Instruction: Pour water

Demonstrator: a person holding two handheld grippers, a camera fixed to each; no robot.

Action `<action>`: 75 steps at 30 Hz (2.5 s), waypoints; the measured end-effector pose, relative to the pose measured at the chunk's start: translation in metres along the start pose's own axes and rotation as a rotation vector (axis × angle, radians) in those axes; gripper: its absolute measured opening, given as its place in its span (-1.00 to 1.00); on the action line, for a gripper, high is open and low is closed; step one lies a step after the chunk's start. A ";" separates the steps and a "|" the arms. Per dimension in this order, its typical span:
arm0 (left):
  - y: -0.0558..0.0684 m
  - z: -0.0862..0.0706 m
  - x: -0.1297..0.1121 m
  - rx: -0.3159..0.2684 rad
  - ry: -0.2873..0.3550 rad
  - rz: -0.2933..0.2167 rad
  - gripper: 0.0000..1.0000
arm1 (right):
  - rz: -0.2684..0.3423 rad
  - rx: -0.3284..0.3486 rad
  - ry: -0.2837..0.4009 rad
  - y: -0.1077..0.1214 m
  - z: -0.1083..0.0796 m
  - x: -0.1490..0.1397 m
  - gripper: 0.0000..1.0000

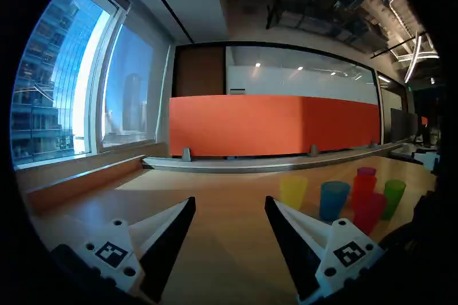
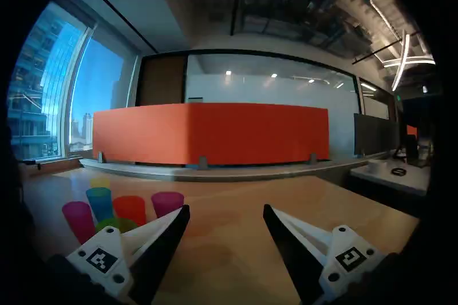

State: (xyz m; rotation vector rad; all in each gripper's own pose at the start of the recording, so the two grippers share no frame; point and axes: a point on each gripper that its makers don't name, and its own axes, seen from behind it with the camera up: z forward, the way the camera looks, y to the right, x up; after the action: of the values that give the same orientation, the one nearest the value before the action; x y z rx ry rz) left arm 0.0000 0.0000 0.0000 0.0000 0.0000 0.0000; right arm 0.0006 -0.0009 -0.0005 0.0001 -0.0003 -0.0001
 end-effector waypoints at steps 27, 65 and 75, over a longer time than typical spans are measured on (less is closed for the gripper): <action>-0.001 -0.001 0.016 -0.012 -0.004 0.007 0.79 | 0.021 0.009 0.000 0.001 -0.002 0.012 0.98; 0.028 0.032 0.208 -0.217 -0.044 -0.006 0.79 | -0.003 0.156 -0.023 -0.012 0.009 0.207 0.98; 0.039 0.032 0.208 -0.289 -0.062 -0.005 0.79 | 0.001 0.231 -0.038 -0.025 0.009 0.208 0.98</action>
State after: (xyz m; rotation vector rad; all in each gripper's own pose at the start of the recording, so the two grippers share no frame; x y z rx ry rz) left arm 0.2082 0.0389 0.0322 -0.2895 -0.0615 -0.0053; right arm 0.2088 -0.0254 0.0087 0.2316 -0.0382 0.0008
